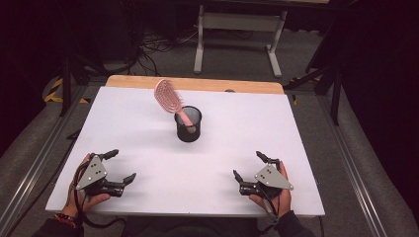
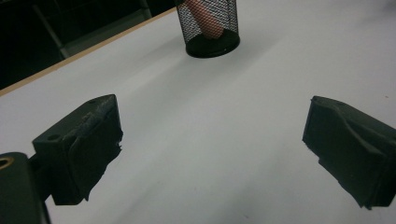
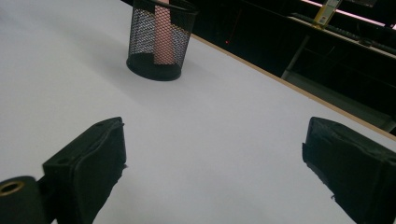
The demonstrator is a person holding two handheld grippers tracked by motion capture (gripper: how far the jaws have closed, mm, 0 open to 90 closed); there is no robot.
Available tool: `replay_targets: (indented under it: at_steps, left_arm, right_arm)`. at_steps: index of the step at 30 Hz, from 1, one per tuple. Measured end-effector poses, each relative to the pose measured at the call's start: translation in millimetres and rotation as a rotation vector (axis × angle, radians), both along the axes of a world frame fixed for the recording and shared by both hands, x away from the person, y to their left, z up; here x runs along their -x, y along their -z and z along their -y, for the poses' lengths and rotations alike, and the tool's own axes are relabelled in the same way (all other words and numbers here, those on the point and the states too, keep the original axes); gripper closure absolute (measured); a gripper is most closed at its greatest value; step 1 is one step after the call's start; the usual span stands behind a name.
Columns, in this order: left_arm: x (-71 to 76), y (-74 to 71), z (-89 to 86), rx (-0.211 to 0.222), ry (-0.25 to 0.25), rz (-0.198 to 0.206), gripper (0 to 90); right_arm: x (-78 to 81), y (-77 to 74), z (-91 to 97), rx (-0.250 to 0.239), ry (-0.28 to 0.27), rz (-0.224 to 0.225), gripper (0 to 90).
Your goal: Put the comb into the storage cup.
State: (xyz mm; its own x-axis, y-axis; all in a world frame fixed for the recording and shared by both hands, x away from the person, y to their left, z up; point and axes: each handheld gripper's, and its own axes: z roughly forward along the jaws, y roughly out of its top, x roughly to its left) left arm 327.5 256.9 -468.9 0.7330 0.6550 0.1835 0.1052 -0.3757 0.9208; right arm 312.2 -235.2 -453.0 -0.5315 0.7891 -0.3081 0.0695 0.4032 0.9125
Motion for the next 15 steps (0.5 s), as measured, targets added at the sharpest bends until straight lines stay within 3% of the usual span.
replay_targets:
  at_steps: [4,7,10,15]
  left_arm:
    - [-1.7,0.4,-1.2,0.017,0.000,-0.008,5.7]
    - [-1.7,0.8,2.0,-0.010,0.018,0.000,5.7]
    - [-2.5,1.0,3.4,0.002,0.027,-0.005,5.7]
    - [-2.8,1.8,4.5,-0.023,0.031,-0.009,5.7]
  right_arm:
    - [-0.3,-0.9,-0.8,-0.003,0.000,0.005,6.8]
    - [-0.1,0.1,0.2,0.001,0.002,0.001,6.6]
    - [-0.4,0.9,0.9,0.002,0.001,0.003,6.5]
    - [0.3,1.0,1.3,0.001,-0.007,0.000,6.4]
